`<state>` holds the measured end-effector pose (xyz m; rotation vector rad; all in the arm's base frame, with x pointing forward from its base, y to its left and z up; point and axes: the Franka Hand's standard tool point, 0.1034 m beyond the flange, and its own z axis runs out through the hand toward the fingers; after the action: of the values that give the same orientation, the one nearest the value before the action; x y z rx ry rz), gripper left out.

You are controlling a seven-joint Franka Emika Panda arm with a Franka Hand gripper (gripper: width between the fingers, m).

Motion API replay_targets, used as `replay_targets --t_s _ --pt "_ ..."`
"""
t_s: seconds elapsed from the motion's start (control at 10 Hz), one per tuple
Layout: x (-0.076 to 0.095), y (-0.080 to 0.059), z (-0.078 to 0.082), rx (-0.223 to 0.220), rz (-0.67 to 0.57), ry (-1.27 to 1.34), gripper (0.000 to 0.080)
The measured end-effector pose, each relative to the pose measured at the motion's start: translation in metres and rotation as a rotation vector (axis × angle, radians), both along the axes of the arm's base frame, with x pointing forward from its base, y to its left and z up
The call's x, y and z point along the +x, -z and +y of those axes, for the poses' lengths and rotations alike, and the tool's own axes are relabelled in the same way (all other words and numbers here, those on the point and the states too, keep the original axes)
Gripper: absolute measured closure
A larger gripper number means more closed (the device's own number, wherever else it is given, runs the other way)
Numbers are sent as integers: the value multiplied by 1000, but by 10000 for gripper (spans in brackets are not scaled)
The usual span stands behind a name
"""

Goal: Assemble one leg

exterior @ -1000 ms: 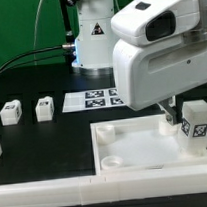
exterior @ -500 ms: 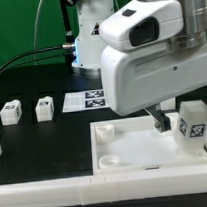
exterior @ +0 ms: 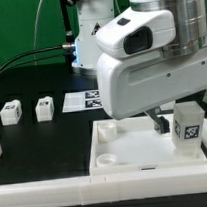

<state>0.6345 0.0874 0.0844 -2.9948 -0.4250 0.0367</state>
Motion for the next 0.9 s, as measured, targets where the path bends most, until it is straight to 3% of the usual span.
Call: replay_targets --t_s 0.1,0.2,0.6,0.9 --pt "0 0 0 0 0 0 413" --pt "0 0 1 0 0 -1 508" --pt "0 0 1 -1 5 34 508" --pt "-1 0 4 0 35 279 506"
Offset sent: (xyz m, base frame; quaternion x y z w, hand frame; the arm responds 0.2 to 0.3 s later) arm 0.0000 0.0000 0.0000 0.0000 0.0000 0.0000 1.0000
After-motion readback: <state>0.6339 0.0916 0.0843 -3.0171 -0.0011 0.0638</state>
